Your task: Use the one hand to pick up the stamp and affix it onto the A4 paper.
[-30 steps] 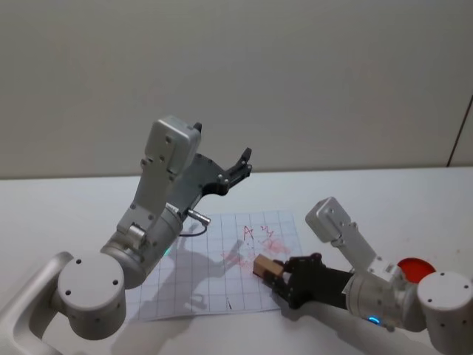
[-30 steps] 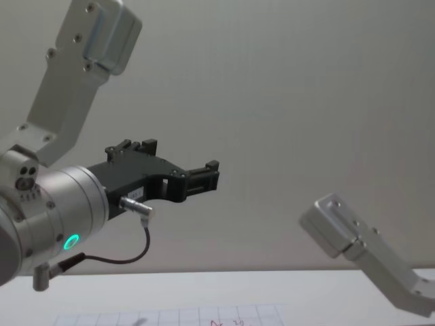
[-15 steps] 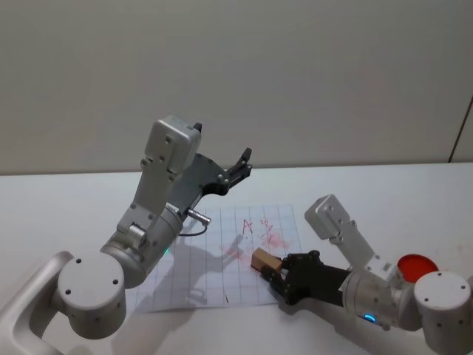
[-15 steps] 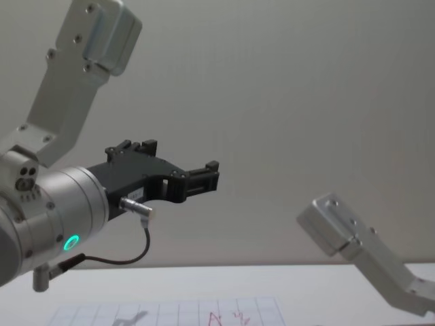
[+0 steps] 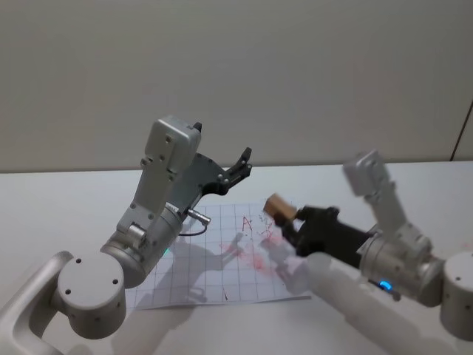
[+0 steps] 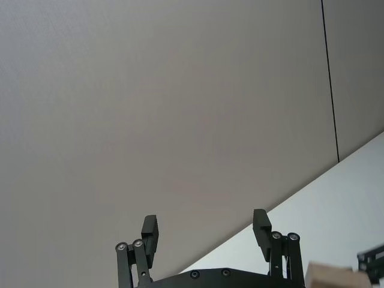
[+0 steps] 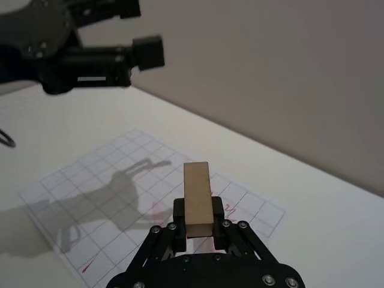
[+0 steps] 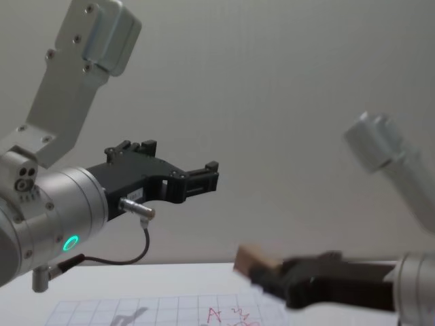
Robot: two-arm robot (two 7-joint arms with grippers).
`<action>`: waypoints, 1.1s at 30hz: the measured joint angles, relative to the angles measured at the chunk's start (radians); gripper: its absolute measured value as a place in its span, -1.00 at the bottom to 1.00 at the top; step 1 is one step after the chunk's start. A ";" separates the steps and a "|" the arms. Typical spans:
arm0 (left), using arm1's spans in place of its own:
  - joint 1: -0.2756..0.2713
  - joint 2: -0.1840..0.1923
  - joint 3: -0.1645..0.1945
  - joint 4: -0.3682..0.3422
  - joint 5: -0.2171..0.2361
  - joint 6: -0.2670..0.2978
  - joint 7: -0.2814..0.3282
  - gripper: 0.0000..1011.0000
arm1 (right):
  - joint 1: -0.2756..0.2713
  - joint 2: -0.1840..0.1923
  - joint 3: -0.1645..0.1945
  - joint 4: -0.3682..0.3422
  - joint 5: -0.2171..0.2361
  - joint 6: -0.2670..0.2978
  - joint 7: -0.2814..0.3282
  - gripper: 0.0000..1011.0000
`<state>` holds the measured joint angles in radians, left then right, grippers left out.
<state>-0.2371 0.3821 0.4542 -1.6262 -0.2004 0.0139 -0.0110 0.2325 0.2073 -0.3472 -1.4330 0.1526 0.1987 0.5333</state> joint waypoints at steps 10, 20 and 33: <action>0.000 0.000 0.000 0.000 0.000 0.000 0.000 0.98 | -0.035 0.056 0.058 -0.103 0.089 0.010 -0.095 -0.57; 0.000 0.000 0.000 0.000 0.000 0.000 0.000 0.98 | -0.098 0.140 0.125 -0.177 0.144 0.036 -0.197 -0.57; 0.000 0.000 0.000 0.000 0.000 0.000 0.000 0.98 | -0.227 0.262 0.209 -0.247 0.199 0.112 -0.282 -0.57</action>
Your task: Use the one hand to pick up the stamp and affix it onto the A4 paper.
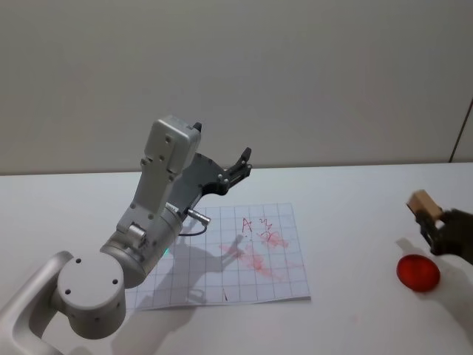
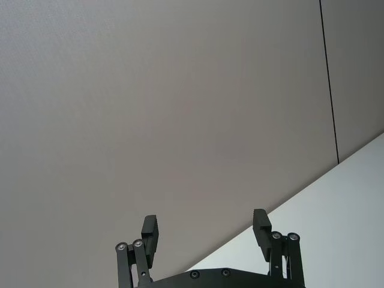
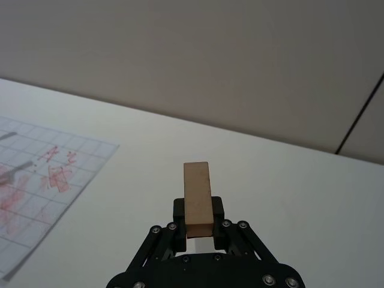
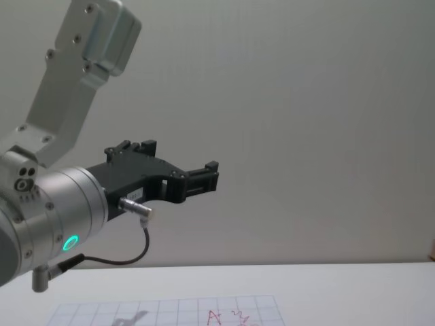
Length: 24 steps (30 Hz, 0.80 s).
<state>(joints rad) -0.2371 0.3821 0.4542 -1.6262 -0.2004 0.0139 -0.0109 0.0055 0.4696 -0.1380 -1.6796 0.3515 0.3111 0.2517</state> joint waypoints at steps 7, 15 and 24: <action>0.000 0.000 0.000 0.000 0.000 0.000 0.000 0.98 | -0.044 0.036 0.019 -0.012 0.008 0.039 -0.007 -0.57; 0.000 0.000 0.000 0.000 0.000 0.000 0.000 0.98 | -0.061 0.051 0.022 -0.014 0.002 0.072 0.004 -0.57; 0.000 0.000 0.000 0.000 0.000 0.000 0.000 0.98 | -0.058 0.048 0.012 -0.006 -0.012 0.093 0.026 -0.57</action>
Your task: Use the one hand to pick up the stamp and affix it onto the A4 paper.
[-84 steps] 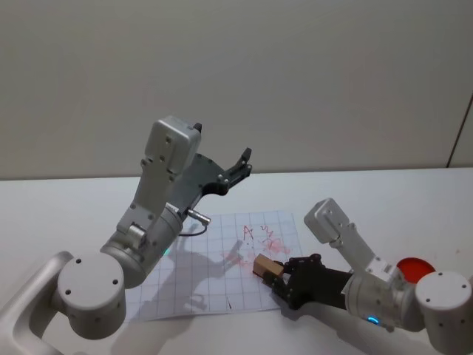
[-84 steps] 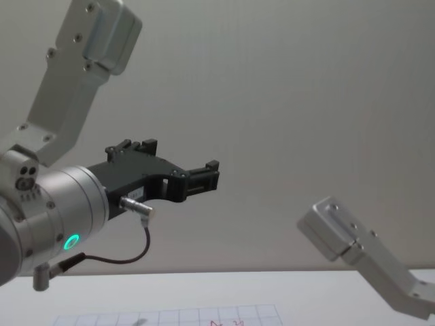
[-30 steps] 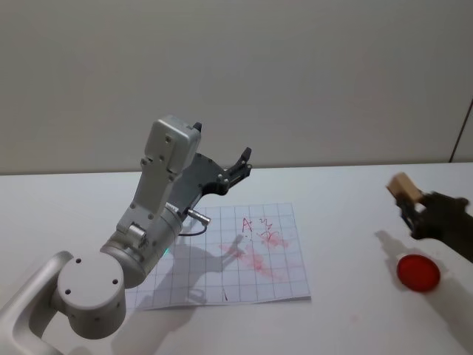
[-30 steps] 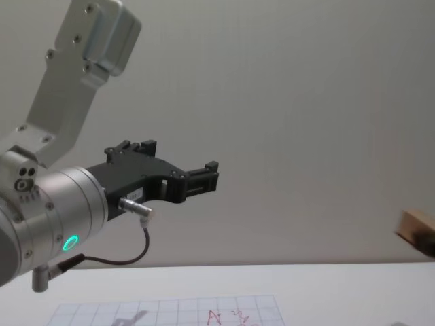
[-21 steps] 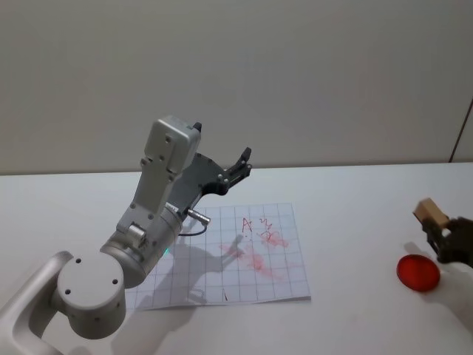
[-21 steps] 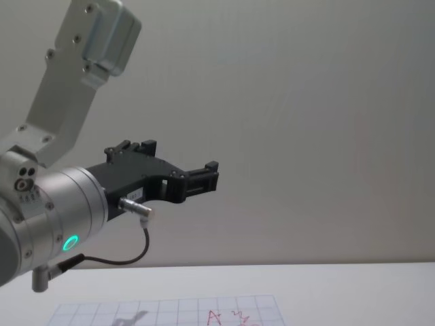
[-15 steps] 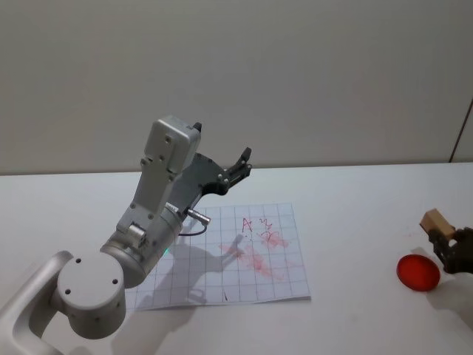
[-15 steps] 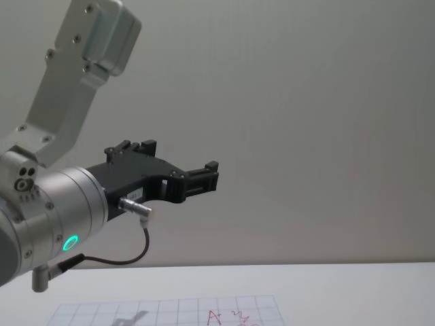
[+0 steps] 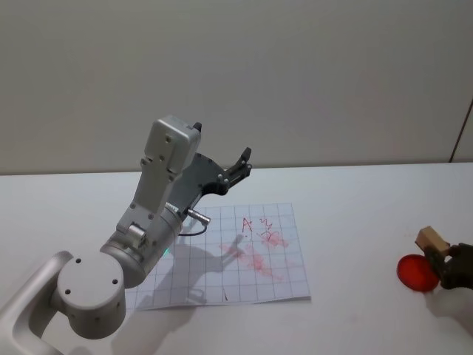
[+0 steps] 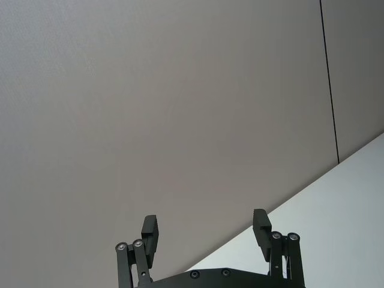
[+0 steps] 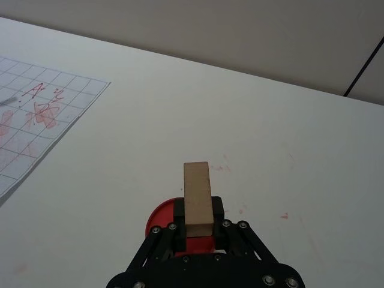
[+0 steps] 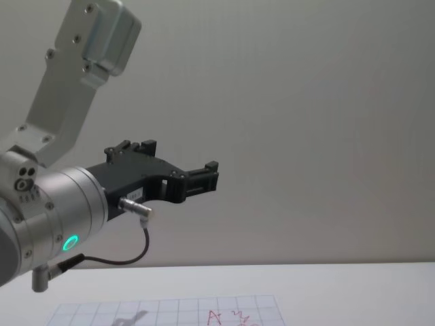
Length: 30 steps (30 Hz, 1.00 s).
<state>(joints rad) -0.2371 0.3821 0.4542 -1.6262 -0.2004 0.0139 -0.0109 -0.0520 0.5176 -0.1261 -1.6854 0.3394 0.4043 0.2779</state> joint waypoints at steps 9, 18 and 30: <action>0.000 0.000 0.000 0.000 0.000 0.000 0.000 0.98 | 0.007 -0.008 -0.008 0.008 -0.008 0.022 0.007 -0.57; 0.000 0.000 0.000 0.000 0.000 0.000 0.000 0.98 | 0.008 -0.011 -0.012 0.011 -0.010 0.032 0.005 -0.20; 0.000 0.000 0.000 0.000 0.000 0.000 0.000 0.98 | 0.009 -0.012 -0.014 0.013 -0.012 0.039 0.003 0.55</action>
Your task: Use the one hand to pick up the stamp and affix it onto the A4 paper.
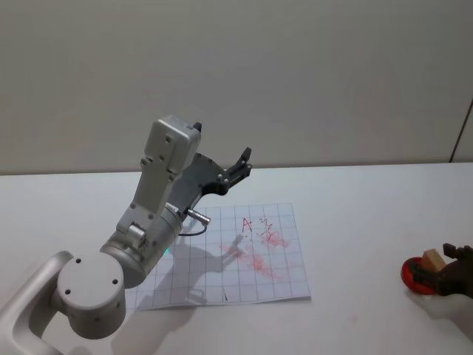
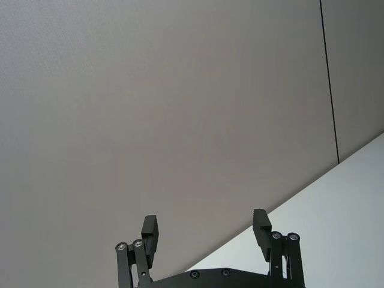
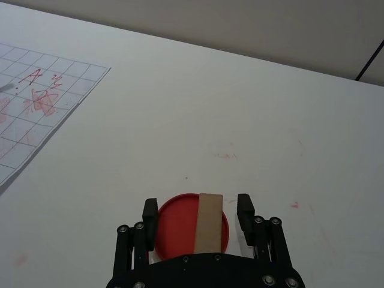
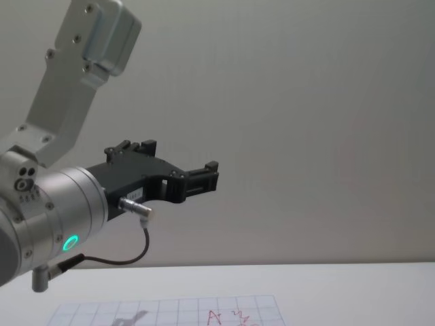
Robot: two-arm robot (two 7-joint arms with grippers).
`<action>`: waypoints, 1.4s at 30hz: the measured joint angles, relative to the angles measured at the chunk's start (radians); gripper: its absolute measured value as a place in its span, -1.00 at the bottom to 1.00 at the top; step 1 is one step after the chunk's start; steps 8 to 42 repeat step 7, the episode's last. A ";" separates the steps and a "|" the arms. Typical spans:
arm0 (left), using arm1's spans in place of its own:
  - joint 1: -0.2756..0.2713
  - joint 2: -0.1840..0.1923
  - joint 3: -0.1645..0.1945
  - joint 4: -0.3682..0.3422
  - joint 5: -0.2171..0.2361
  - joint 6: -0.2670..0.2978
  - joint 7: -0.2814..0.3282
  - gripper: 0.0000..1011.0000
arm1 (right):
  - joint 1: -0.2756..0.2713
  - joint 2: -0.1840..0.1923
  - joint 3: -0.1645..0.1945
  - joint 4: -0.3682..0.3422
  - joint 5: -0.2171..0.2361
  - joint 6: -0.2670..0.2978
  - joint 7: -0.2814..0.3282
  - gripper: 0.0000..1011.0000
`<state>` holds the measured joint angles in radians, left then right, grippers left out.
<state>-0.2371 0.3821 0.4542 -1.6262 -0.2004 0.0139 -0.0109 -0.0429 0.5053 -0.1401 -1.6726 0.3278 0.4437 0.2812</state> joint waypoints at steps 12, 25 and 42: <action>0.000 0.000 0.000 0.000 0.000 0.000 0.000 0.98 | 0.000 -0.001 -0.001 0.001 -0.001 0.002 -0.001 0.92; 0.000 0.000 0.000 0.000 0.000 0.000 0.000 0.98 | 0.000 -0.001 -0.001 0.001 -0.001 0.002 -0.001 0.92; 0.000 0.000 0.000 0.000 0.000 0.000 0.000 0.98 | 0.000 -0.001 -0.001 0.001 -0.001 0.002 -0.001 0.92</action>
